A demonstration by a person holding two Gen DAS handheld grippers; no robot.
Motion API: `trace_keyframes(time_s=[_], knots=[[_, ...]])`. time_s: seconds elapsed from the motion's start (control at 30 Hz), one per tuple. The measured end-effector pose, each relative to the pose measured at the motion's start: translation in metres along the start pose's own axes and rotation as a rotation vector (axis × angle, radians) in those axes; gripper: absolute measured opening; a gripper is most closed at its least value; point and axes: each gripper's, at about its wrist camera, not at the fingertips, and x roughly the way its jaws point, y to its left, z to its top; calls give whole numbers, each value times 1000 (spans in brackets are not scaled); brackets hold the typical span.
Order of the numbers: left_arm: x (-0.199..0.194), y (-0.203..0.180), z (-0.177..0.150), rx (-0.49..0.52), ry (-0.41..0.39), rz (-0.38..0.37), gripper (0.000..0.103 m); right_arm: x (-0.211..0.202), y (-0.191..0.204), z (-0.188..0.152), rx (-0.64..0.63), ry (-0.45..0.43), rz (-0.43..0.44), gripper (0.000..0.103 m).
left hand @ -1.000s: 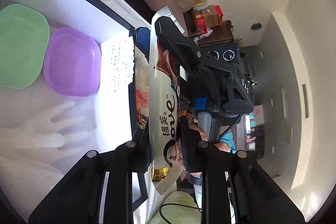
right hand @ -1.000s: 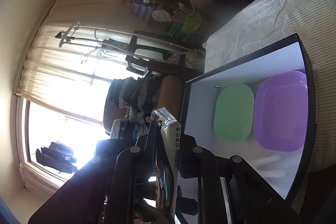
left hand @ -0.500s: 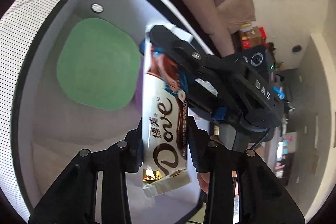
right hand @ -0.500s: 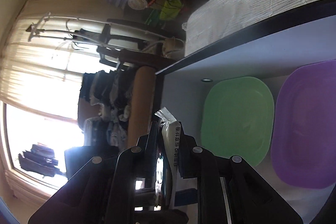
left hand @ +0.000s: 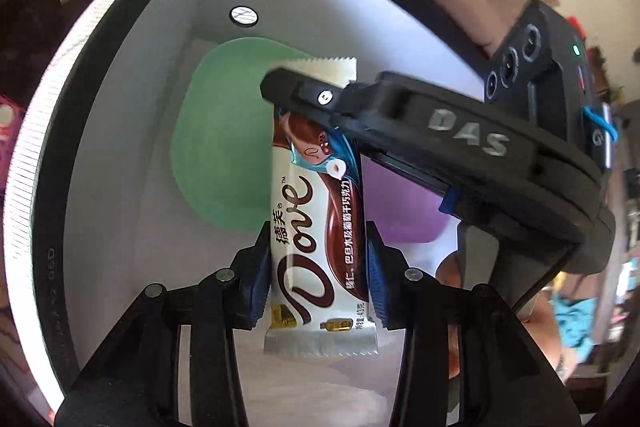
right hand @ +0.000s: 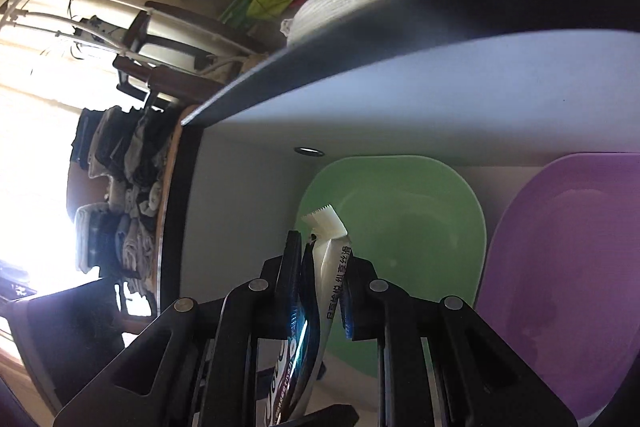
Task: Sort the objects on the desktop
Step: 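Lower the Dove bar onto the mint-green plate and open the right gripper, then push the Dove bar flat onto the mint-green plate with the right gripper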
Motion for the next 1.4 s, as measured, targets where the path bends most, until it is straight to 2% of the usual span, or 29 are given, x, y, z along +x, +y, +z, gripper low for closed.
trace_keyframes(time_s=[0.07, 0.2, 0.27, 0.33, 0.4, 0.53, 0.63, 0.7, 0.8, 0.87, 0.93, 1.0, 1.13, 1.23, 1.4], knots=[[0, -6, -3, 14, -14, 46, 39, 0, -4, -1, -6, 0, -28, 18], [-2, -17, -8, 31, -33, 86, 39, 0, -3, 3, -51, 16, -104, 26], [-6, -23, -14, 43, -43, 108, 39, -1, 0, 3, -65, 24, -121, 36], [-15, -25, -24, 64, -75, 120, 42, -5, 6, 4, -107, 32, -174, 41], [-28, -28, -36, 83, -113, 101, 45, -13, 15, 8, -143, 22, -216, 49], [-64, -30, -62, 101, -193, 35, 54, -29, 27, 0, -224, 48, -274, 54], [-97, -3, -80, 85, -254, -26, 59, -23, 41, -12, -327, 112, -334, 55], [-111, 5, -79, 68, -287, -49, 62, -20, 46, -24, -383, 148, -376, 55], [-126, 34, -86, 48, -309, -91, 63, -25, 43, -37, -410, 182, -438, 55], [-137, 61, -78, 38, -318, -105, 63, -34, 34, -41, -356, 202, -407, 55], [-147, 72, -82, 37, -325, -114, 63, -42, 25, -47, -309, 237, -336, 55], [-149, 74, -84, 41, -327, -124, 63, -47, 24, -54, -299, 263, -302, 55], [-148, 72, -91, 70, -312, -119, 63, -46, 19, -63, -302, 305, -328, 55], [-143, 65, -94, 88, -303, -125, 63, -40, 9, -58, -238, 321, -299, 55], [-140, 64, -93, 89, -301, -128, 63, -35, 13, -51, -205, 293, -233, 42]])
